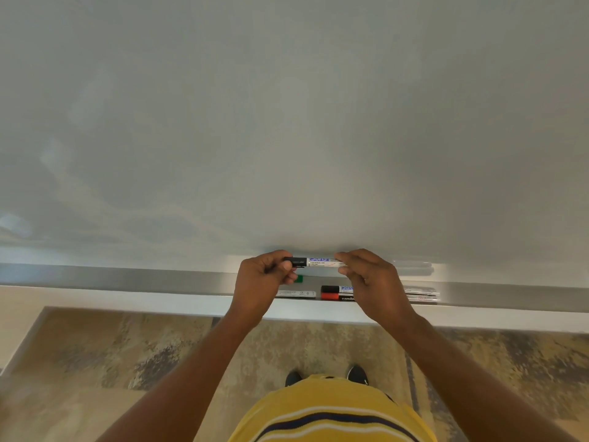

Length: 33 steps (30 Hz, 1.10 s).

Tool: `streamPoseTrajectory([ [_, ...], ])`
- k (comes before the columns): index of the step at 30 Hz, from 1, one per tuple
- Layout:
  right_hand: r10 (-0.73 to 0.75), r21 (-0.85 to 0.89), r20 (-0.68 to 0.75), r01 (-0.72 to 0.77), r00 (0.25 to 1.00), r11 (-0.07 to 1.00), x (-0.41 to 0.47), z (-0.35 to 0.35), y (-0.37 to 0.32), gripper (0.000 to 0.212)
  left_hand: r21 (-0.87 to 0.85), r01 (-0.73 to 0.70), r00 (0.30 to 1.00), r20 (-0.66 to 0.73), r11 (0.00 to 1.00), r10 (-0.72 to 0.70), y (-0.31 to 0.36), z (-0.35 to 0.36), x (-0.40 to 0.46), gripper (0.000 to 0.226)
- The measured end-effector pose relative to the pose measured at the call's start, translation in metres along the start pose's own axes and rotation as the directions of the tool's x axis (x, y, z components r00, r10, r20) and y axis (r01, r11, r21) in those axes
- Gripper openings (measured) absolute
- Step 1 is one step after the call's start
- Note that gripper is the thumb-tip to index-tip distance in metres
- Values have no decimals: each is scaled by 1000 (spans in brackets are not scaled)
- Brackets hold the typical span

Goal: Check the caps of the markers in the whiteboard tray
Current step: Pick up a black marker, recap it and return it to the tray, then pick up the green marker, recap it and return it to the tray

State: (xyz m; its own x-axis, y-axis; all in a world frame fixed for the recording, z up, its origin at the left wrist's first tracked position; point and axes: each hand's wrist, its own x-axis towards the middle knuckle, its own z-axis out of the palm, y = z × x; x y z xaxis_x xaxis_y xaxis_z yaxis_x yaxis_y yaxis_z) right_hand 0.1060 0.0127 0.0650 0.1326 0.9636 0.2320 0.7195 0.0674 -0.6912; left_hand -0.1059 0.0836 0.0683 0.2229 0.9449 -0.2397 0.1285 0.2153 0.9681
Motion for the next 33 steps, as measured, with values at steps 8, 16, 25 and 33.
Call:
streamPoseTrajectory([
  [8,308,-107,15,-305,951,946,-3,54,16,16,-8,161,961,-227,987,-158,-47,-35,24,27],
  [16,47,-285,469,101,882,953,-5,103,23,15,203,272,917,-352,941,-189,-88,-47,31,19],
  [25,35,-406,447,168,894,898,-5,122,24,35,251,308,920,-326,918,-219,-109,-54,37,20],
  [33,123,-346,250,-30,960,938,-18,92,37,50,460,241,967,-191,855,-169,-117,-51,39,22],
])
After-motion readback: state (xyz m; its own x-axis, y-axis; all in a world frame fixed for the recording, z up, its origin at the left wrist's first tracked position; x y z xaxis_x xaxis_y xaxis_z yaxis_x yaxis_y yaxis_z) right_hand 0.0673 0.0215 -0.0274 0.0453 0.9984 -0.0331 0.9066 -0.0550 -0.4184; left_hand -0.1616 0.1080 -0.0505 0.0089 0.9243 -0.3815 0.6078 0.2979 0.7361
